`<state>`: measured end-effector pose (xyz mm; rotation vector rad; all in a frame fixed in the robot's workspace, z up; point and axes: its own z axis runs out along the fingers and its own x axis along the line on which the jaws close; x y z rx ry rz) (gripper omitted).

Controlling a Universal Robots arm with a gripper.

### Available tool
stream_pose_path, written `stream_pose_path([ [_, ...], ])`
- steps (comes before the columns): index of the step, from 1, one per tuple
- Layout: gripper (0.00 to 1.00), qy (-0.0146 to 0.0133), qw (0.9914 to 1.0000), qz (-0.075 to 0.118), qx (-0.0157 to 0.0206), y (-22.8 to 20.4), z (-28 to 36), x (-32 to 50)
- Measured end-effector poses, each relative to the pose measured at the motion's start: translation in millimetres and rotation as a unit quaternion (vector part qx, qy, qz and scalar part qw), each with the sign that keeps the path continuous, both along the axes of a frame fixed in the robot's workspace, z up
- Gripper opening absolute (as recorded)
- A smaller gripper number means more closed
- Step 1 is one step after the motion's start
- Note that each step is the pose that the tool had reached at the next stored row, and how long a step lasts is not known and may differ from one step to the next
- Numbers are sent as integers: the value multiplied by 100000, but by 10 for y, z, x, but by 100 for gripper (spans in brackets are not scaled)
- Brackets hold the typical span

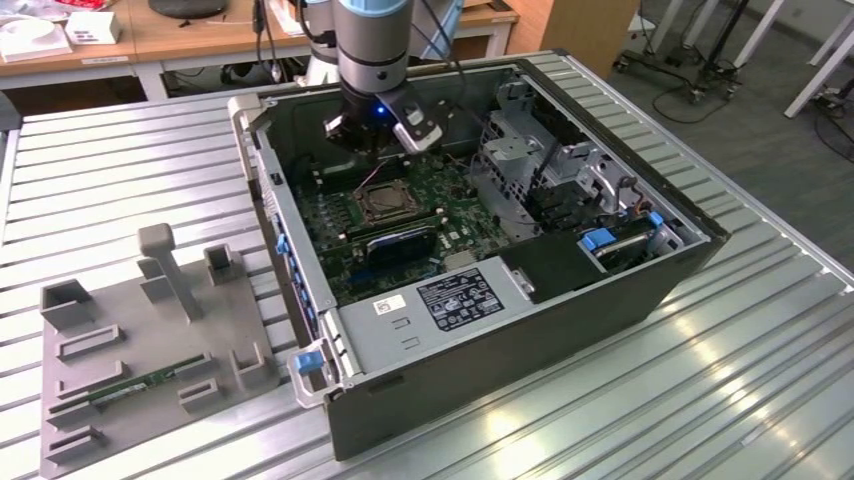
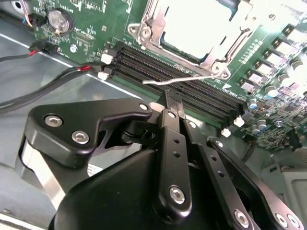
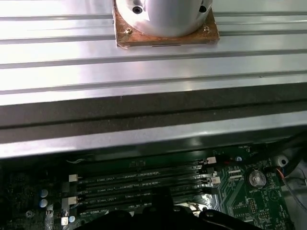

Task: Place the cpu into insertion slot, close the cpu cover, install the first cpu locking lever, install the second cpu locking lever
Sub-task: 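Install the first cpu locking lever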

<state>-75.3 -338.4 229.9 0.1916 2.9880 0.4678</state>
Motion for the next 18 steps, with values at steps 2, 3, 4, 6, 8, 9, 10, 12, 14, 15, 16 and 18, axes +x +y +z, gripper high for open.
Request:
stream_pose_path([
  [2, 11, -11, 100000, 1, 1, -29, 0, 0],
  [3, 11, -17, 100000, 3, 4, -44, 0, 0],
  [4, 11, -21, 100000, 2, 1, -59, 0, 0],
  [6, 11, -40, 100000, 2, 5, -82, 0, -1],
  [8, 11, -55, 100000, -1, 13, -86, -8, -3],
  [9, 11, -50, 100000, 19, 1, -86, -18, -3],
  [10, 11, -47, 100000, 98, -3, -87, -30, -3],
  [12, 11, -51, 99999, 545, 6, -86, -51, -4],
  [14, 11, -49, 99990, 1429, 3, -87, -61, -5],
  [15, 11, -45, 99984, 1815, -1, -86, -63, -6],
  [16, 11, -44, 99976, 2175, 0, -86, -66, -6],
  [18, 11, -46, 99966, 2604, 0, -85, -70, -7],
])
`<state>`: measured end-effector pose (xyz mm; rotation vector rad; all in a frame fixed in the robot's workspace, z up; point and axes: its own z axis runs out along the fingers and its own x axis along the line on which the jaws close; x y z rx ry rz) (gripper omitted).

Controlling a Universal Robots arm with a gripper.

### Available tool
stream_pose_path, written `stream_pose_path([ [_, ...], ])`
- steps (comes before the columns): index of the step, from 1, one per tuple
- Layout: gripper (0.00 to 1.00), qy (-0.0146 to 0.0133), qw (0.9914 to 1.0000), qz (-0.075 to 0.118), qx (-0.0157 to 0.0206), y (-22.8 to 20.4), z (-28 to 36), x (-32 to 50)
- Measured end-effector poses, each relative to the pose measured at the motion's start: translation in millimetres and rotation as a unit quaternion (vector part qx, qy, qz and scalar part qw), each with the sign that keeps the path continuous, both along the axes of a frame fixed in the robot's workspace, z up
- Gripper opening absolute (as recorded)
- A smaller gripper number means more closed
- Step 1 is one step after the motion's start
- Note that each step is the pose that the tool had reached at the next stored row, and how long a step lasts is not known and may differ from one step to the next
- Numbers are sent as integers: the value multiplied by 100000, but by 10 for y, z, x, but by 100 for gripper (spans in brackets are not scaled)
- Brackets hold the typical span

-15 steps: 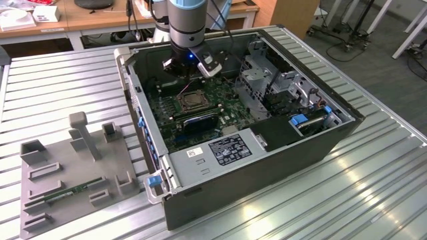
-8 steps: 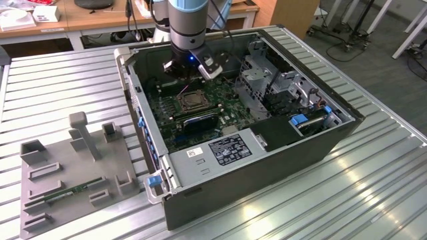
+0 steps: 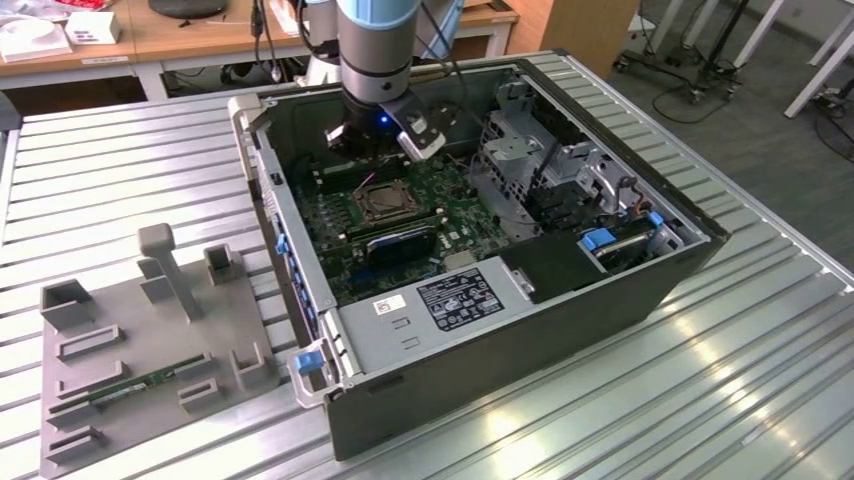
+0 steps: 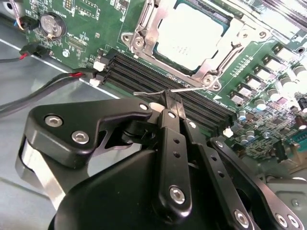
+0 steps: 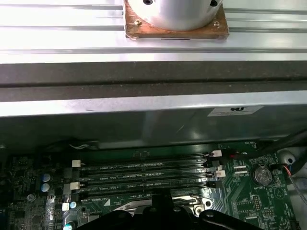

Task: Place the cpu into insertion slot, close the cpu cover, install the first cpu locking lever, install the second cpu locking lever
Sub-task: 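Install the first cpu locking lever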

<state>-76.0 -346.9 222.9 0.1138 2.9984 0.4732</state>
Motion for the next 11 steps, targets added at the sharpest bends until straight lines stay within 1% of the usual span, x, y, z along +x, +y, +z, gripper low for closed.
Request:
stream_pose_path([
  [3, 11, 0, 100000, 110, 19, 5, -10, 2],
  [9, 11, -7, 100000, 104, 282, 27, -26, 2],
  [11, 11, -2, 100000, 108, 295, 28, -30, 5],
])
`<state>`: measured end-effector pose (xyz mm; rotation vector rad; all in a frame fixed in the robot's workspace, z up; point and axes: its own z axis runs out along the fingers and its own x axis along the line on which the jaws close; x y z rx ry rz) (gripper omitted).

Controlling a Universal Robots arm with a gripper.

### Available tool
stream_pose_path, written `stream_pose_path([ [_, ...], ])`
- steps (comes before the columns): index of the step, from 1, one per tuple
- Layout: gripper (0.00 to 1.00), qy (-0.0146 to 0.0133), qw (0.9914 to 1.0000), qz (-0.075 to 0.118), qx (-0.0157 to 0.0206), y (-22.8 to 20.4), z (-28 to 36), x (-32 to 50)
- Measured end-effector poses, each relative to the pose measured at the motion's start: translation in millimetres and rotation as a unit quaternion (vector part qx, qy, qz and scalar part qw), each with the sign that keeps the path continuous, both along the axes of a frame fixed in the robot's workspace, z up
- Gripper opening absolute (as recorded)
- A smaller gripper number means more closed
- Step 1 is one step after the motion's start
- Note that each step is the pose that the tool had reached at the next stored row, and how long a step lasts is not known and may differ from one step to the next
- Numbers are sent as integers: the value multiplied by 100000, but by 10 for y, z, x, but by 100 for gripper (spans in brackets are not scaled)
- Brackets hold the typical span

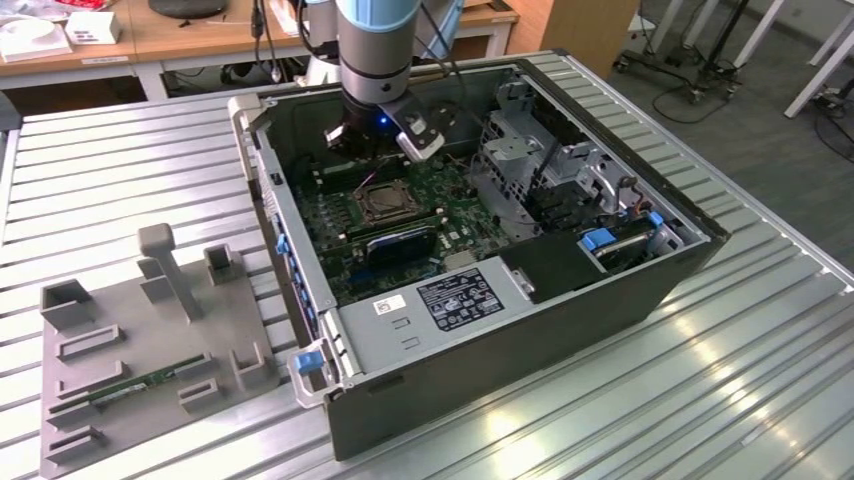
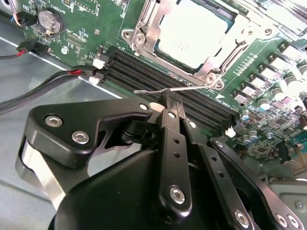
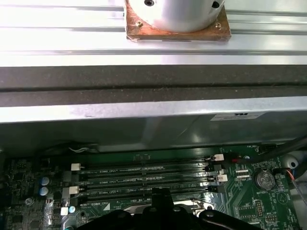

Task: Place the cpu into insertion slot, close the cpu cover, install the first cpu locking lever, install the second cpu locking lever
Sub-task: 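Install the first cpu locking lever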

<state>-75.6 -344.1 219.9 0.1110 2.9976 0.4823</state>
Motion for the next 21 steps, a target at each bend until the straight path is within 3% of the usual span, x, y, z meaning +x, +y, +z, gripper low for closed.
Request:
stream_pose_path([
  [12, 11, 2, 100000, -2, -2, 0, -90, 98],
  [21, 11, -1, 100000, -3, -4, 1, -179, 111],
])
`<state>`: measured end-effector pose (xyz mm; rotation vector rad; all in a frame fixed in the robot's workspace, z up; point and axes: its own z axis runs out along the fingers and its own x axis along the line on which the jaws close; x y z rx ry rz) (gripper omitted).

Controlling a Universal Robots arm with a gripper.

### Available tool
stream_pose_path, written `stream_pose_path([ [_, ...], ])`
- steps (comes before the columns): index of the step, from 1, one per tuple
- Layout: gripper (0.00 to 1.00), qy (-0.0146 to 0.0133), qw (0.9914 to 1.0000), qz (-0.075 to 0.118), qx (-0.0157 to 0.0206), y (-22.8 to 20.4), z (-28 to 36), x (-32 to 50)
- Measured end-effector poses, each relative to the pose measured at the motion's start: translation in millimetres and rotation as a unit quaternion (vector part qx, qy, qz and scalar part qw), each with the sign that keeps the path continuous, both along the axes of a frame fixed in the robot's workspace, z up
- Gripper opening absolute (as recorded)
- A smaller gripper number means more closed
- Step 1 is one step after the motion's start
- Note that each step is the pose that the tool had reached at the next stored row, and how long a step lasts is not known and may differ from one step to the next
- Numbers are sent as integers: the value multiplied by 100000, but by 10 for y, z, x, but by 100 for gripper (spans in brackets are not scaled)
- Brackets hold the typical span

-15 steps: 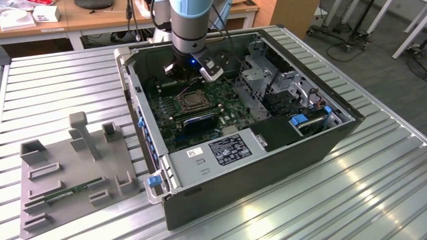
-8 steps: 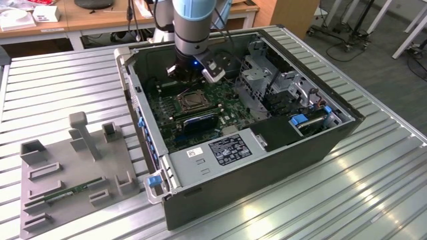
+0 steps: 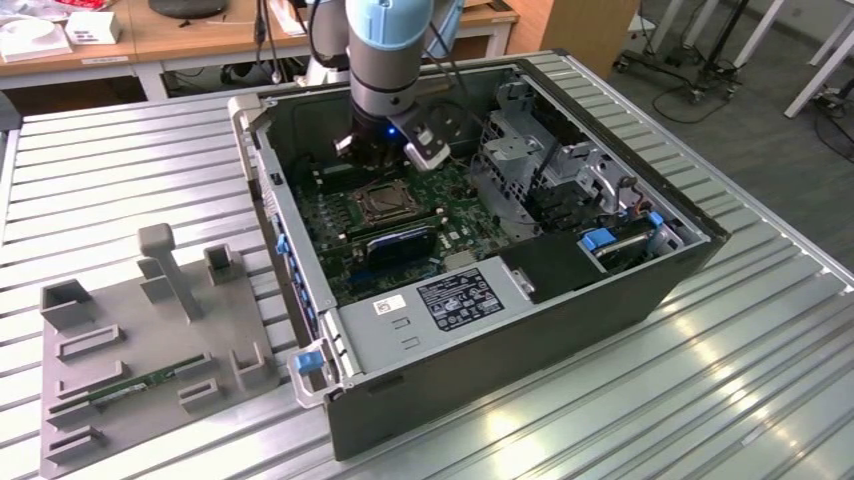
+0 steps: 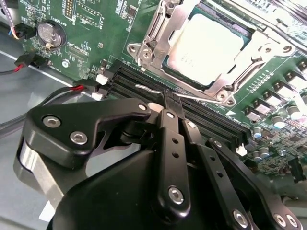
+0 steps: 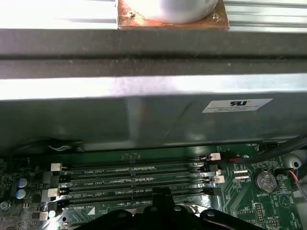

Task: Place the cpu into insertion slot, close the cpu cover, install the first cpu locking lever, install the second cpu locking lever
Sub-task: 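Install the first cpu locking lever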

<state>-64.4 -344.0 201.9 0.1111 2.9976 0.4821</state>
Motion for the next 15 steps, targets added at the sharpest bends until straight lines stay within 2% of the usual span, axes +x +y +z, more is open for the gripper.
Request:
stream_pose_path([
  [8, 11, 2, 100000, -1, -1, 17, -64, 0],
  [15, 11, -3, 100000, -5, -92, 21, -71, 3],
])
